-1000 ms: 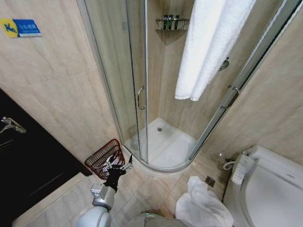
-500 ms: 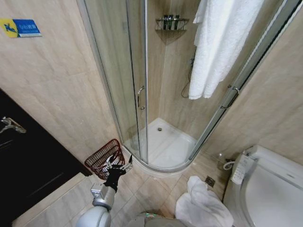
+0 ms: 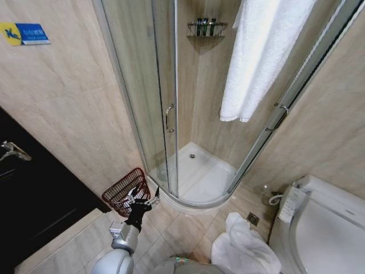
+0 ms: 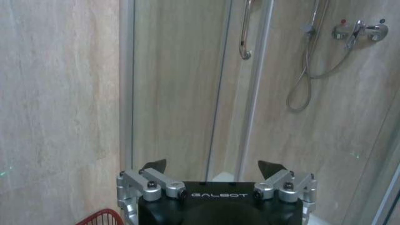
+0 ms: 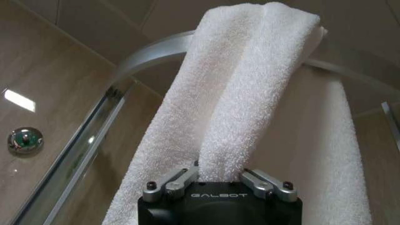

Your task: Discard the used towel into the hamper.

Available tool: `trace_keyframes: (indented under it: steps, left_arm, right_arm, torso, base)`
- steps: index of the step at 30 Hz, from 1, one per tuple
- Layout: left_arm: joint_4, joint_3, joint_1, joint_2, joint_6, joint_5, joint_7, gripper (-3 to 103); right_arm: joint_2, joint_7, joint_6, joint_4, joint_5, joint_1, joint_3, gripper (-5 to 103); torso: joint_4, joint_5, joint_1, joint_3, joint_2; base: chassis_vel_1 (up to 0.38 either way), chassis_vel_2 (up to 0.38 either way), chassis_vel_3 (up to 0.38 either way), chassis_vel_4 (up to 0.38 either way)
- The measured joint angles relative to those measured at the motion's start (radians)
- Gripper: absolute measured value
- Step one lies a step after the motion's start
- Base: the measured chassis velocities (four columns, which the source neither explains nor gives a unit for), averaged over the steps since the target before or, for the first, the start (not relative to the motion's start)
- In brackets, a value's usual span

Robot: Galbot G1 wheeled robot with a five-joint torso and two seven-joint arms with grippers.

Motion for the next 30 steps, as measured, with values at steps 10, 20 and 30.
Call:
trace_keyframes:
  steps: [10,20,30]
  left_arm:
    - [0.000,0.000,0.000,0.000,0.000,0.000,0.000,99]
    - [0.000,0.000,0.000,0.000,0.000,0.000,0.000,99]
    - [0.000,0.000,0.000,0.000,0.000,0.000,0.000,99]
  right_arm:
    - [0.000,-0.001,0.000,0.000,-0.001,0.000,0.000,8]
    - [0.000,-0.001,0.000,0.000,-0.001,0.000,0.000,8]
    - [0.000,-0.001,0.000,0.000,0.000,0.000,0.000,8]
  torso:
    - [0.0000,0.0000,0.000,0.000,0.000]
    - [0.0000,0.0000,0.000,0.000,0.000]
    - [0.0000,0.0000,0.000,0.000,0.000]
  base:
    - [0.000,0.000,0.000,0.000]
    - [0.000,0.000,0.000,0.000]
    - [0.000,0.000,0.000,0.000]
